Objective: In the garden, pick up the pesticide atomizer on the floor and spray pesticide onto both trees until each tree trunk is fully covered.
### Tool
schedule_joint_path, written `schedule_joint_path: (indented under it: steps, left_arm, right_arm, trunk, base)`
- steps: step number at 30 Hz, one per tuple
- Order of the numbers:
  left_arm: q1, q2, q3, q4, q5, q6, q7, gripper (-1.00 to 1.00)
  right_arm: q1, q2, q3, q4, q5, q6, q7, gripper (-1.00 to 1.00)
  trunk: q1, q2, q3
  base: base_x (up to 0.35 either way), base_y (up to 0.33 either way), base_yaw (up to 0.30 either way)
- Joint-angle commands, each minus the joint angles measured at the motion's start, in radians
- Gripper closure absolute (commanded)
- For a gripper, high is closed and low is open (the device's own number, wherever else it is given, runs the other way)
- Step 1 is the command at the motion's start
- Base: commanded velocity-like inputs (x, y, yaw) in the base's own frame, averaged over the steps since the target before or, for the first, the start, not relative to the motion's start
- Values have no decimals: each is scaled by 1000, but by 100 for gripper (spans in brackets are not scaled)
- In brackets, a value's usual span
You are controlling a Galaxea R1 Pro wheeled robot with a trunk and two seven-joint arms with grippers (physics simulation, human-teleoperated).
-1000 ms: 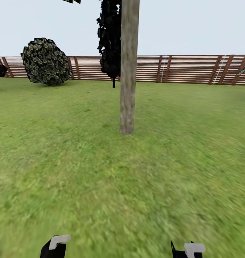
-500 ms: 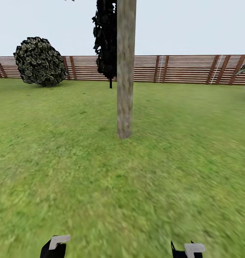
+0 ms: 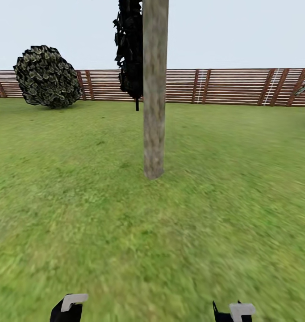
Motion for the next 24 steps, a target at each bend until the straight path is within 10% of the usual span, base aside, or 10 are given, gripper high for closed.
schedule_joint_path:
  steps: [1,24]
  left_arm:
    - [-1,0,5,1,-11,-4,4,100]
    - [-1,-4,5,2,-10,-3,3,100]
  right_arm:
    - [-1,0,-2,1,6,-2,-4,-100]
    - [-1,0,-3,-5,5,-4,-4,-100]
  trunk:
    - [0,0,-1]
    - [0,0,-1]
  base:
    - [344,-102,0]
    - [344,-103,0]
